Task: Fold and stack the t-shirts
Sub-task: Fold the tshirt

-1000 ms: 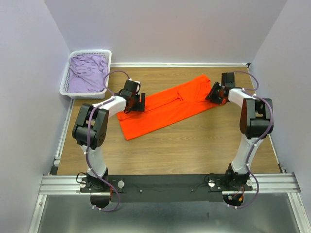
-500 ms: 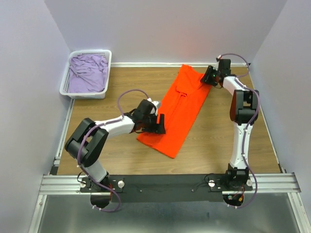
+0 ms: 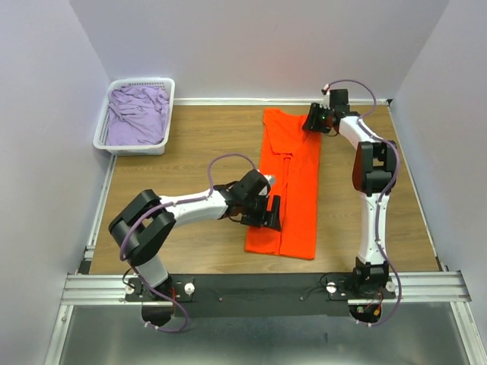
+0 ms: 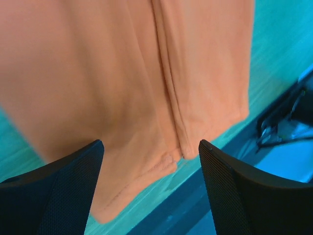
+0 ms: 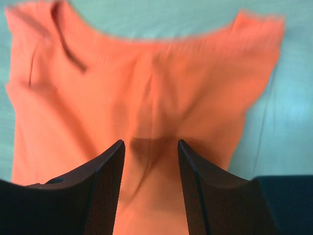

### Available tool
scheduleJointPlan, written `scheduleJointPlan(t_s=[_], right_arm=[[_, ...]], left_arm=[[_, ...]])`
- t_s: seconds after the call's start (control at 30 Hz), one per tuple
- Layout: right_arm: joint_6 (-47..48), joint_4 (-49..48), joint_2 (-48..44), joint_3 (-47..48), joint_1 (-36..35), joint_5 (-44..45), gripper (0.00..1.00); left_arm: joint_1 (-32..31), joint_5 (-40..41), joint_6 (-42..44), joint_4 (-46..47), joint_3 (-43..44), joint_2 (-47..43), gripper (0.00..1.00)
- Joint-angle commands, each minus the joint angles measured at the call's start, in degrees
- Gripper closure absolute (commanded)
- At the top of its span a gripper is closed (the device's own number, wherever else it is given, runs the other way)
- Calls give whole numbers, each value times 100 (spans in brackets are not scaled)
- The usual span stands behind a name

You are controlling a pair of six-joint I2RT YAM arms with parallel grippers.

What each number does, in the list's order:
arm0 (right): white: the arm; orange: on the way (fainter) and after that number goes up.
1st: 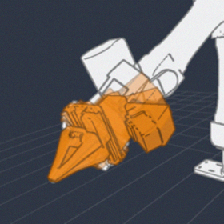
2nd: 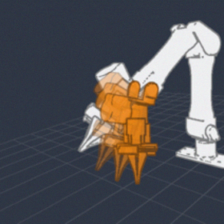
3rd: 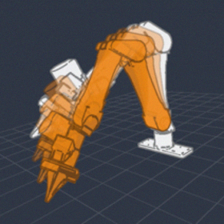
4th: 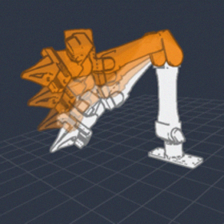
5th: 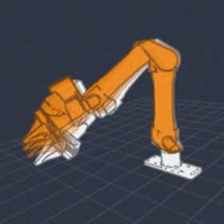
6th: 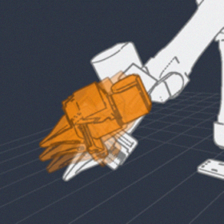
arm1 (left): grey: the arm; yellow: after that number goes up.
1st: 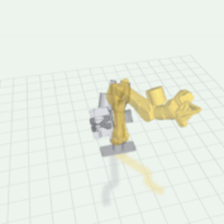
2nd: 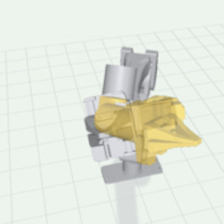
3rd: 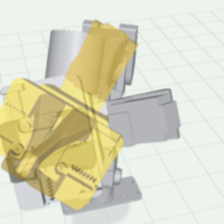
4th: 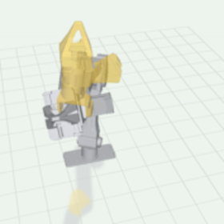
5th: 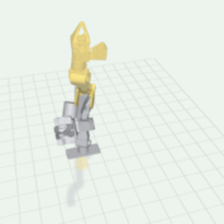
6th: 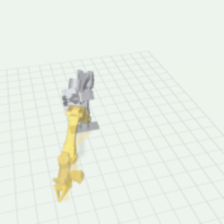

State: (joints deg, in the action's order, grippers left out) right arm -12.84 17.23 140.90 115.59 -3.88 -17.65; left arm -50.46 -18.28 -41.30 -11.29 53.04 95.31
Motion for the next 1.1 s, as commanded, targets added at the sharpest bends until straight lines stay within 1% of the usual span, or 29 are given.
scheduleJointPlan(t_s=[0.0, 0.03, 0.13, 0.17, 0.2, 0.23, 0.27, 0.33, 0.37, 0.43, 0.5, 0.6, 0.7, 0.8, 1.07], right_arm=[[721, 456, -898, -589, -367, 762, 44], [904, 448, -1228, -860, -455, 1015, 44], [1187, 456, -1749, -1424, -833, 1491, 45], [1231, 448, -1872, -1530, -938, 1588, 45], [1231, 447, -1952, -1626, -1148, 1685, 46], [1431, 447, -2092, -1819, -1272, 1721, 46], [1477, 447, -2128, -1882, -1499, 1730, 48], [1600, 456, -2102, -1952, -1720, 1905, 52], [1653, 448, -2084, -1979, -1939, 1993, 56], [1680, 447, -1988, -1944, -2107, 2037, 62], [1653, 447, -1804, -1830, -2283, 2133, 65], [1671, 447, -1488, -1620, -2459, 2388, 65], [1697, 448, -1215, -1452, -2574, 2582, 65], [1811, 447, -1039, -1285, -2696, 3081, 66], [2092, 430, -906, -1047, -2890, 3742, 66]], left_arm=[[167, 1063, 34, -813, 769, -539, 13], [333, 1220, 52, -813, 822, -705, 13], [729, 1415, 122, -717, 805, -1057, 13], [1061, 1424, 174, -682, 753, -1145, 13], [1221, 1415, 305, -577, 630, -1285, 13], [1414, 1415, 376, -541, 568, -1347, 13], [1712, 1424, 455, -498, 507, -1409, 13], [2021, 1415, 719, -471, 348, -1524, 13], [2292, 1441, 894, -453, 252, -1602, 13], [2513, 1494, 1043, -366, 120, -1699, 13], [2864, 1556, 1167, -234, -90, -1848, 13], [3233, 1626, 1483, -58, -337, -1963, 13], [3402, 1600, 1581, 100, -557, -2068, 13], [3507, 1600, 1634, 206, -741, -2130, 13], [3578, 1661, 1678, 478, -1198, -2306, 13]])
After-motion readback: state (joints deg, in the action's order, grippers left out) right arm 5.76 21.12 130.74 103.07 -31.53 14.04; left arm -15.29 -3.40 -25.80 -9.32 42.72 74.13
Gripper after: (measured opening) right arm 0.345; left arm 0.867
